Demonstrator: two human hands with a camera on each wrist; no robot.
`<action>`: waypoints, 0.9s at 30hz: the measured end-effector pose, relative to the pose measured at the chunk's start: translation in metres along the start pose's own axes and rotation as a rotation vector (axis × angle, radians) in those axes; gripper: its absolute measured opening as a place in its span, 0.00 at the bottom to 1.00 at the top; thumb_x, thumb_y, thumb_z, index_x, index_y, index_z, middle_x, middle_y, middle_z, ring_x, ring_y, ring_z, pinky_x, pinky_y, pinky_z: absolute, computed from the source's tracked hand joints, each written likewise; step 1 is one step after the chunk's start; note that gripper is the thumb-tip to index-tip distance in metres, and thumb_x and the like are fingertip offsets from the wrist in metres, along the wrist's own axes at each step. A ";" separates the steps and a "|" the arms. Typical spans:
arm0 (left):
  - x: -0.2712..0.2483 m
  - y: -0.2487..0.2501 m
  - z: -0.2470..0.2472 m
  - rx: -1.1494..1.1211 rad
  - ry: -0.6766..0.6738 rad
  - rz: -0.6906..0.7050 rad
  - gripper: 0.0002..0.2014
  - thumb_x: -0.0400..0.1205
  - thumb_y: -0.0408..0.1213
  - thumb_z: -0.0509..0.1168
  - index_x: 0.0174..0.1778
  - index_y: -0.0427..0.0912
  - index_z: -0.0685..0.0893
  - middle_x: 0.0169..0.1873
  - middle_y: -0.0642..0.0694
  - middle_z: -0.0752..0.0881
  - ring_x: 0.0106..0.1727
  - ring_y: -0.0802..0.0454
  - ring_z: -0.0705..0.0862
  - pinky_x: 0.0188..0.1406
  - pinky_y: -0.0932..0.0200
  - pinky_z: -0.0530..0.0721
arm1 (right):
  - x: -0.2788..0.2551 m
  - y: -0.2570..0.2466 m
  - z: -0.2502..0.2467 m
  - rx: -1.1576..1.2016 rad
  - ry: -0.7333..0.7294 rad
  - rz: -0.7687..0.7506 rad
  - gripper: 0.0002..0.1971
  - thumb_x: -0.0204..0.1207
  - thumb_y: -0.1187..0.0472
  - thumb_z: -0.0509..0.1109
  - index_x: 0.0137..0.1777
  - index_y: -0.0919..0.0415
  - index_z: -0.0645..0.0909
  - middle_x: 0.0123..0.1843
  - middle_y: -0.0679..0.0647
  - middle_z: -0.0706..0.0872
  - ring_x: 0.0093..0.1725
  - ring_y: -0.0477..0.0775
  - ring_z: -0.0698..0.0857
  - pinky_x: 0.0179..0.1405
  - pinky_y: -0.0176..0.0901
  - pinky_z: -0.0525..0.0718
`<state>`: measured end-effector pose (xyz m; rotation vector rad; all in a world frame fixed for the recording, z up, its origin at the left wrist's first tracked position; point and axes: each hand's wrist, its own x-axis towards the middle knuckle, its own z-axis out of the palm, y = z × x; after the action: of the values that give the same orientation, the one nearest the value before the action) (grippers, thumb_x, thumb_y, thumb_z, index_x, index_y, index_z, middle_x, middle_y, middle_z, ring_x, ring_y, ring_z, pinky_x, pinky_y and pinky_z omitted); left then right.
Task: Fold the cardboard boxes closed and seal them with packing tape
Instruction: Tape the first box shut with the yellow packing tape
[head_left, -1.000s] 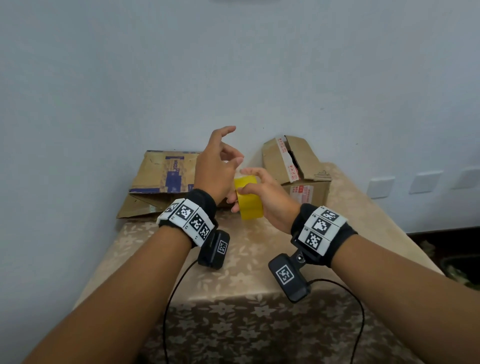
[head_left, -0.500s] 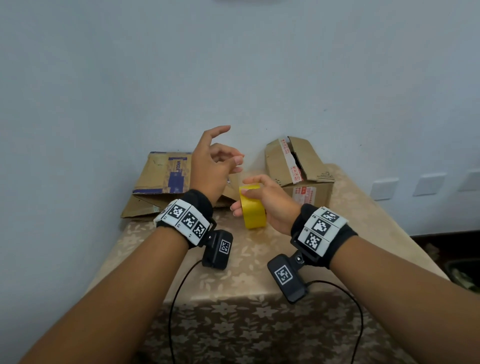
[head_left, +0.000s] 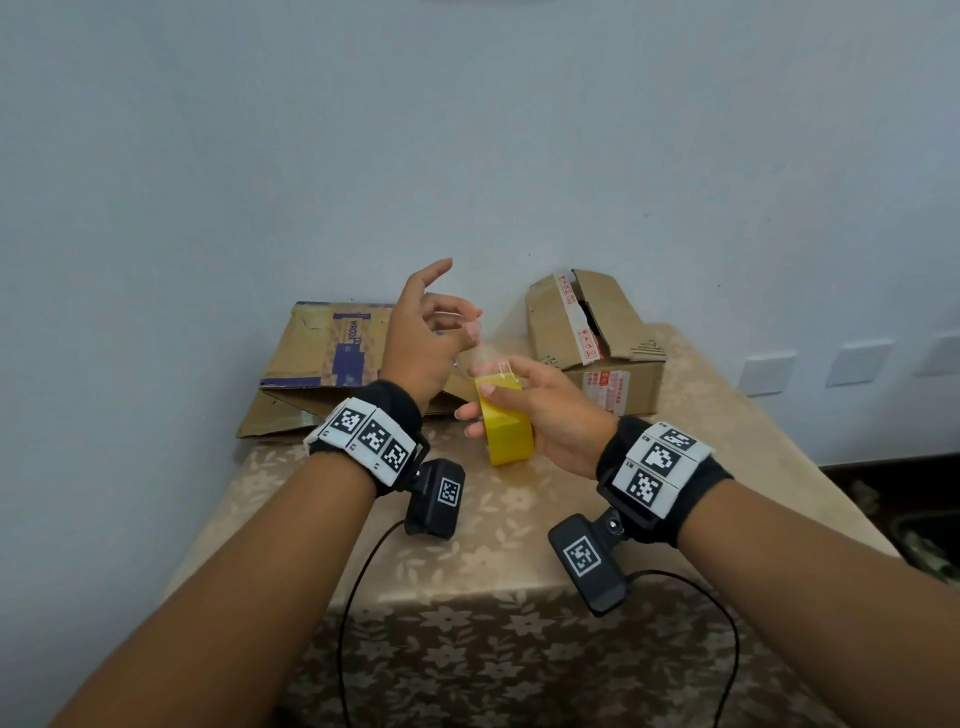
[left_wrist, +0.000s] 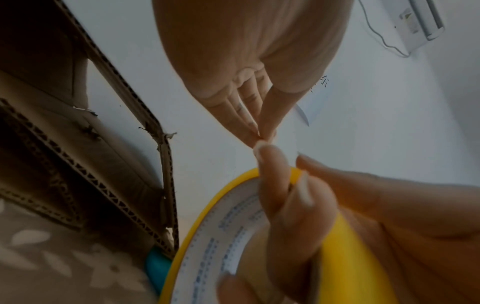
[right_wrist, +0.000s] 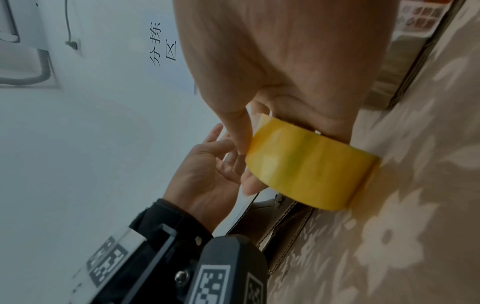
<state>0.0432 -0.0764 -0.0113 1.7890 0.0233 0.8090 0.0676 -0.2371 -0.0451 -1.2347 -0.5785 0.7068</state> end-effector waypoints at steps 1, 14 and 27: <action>0.000 0.000 0.000 0.020 -0.011 0.006 0.36 0.77 0.19 0.73 0.79 0.46 0.73 0.46 0.47 0.91 0.47 0.55 0.89 0.60 0.41 0.89 | 0.000 0.000 0.000 0.003 -0.002 0.005 0.14 0.87 0.67 0.67 0.71 0.63 0.78 0.49 0.65 0.93 0.40 0.58 0.92 0.50 0.50 0.90; -0.002 0.001 0.001 0.136 -0.032 0.069 0.53 0.77 0.18 0.72 0.90 0.57 0.51 0.74 0.47 0.76 0.65 0.55 0.83 0.48 0.66 0.87 | 0.001 -0.001 0.001 -0.003 0.008 0.017 0.22 0.84 0.74 0.68 0.77 0.61 0.76 0.51 0.66 0.92 0.43 0.59 0.91 0.53 0.54 0.87; -0.001 0.013 -0.012 0.075 -0.174 -0.367 0.22 0.80 0.53 0.58 0.58 0.45 0.90 0.47 0.47 0.93 0.46 0.55 0.88 0.40 0.57 0.76 | -0.001 -0.001 0.001 0.024 0.025 0.002 0.21 0.83 0.75 0.69 0.72 0.58 0.78 0.51 0.67 0.92 0.41 0.58 0.92 0.46 0.50 0.90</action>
<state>0.0316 -0.0719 0.0013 1.8472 0.2628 0.3942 0.0661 -0.2378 -0.0435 -1.2208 -0.5467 0.6972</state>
